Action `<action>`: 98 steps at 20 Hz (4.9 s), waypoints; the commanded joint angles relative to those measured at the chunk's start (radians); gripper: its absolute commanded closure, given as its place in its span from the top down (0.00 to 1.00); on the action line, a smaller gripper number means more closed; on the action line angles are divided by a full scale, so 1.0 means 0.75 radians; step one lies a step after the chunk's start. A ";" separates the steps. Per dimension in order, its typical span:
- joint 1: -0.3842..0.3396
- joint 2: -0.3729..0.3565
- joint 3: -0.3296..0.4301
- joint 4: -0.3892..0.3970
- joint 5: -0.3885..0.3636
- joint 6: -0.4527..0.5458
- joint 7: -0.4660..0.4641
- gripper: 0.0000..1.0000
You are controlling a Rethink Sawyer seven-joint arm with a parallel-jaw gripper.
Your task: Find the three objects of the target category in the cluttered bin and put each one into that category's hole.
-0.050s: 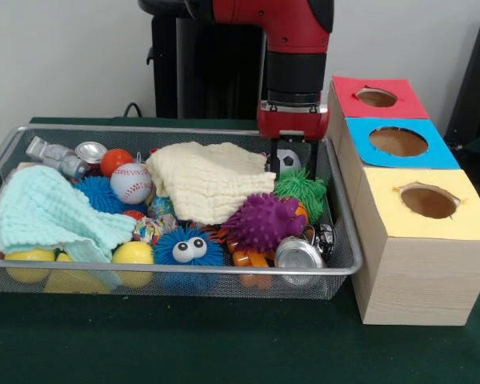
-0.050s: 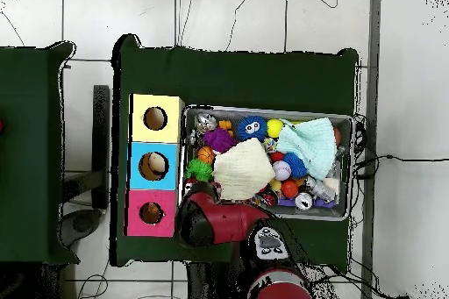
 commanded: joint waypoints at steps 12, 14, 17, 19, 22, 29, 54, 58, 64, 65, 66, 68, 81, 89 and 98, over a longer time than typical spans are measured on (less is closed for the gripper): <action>0.035 -0.061 0.042 -0.337 0.003 0.325 0.023 1.00; 0.041 -0.082 0.046 -0.355 0.009 0.391 0.014 1.00; 0.041 -0.088 0.047 -0.353 -0.007 0.435 0.008 1.00; 0.036 -0.071 0.034 -0.317 -0.027 0.377 0.038 1.00; 0.014 0.006 0.012 -0.236 -0.062 0.240 0.095 1.00; 0.062 0.188 -0.074 -0.156 -0.044 -0.024 0.204 1.00; 0.079 0.226 -0.019 -0.177 0.067 -0.251 0.254 0.00; 0.058 0.224 0.002 -0.177 0.050 -0.243 0.252 0.00; 0.056 0.226 0.004 -0.180 0.049 -0.242 0.248 0.00; 0.050 0.224 0.009 -0.181 0.049 -0.234 0.248 0.00; 0.044 0.216 0.015 -0.181 0.051 -0.209 0.245 0.00; 0.027 0.182 0.037 -0.177 0.051 -0.096 0.212 0.00; -0.090 -0.255 0.169 -0.055 0.079 0.568 0.062 0.00; -0.045 -0.378 0.151 0.003 0.129 0.752 0.117 0.00; 0.085 -0.512 0.076 0.067 0.242 0.874 0.212 0.00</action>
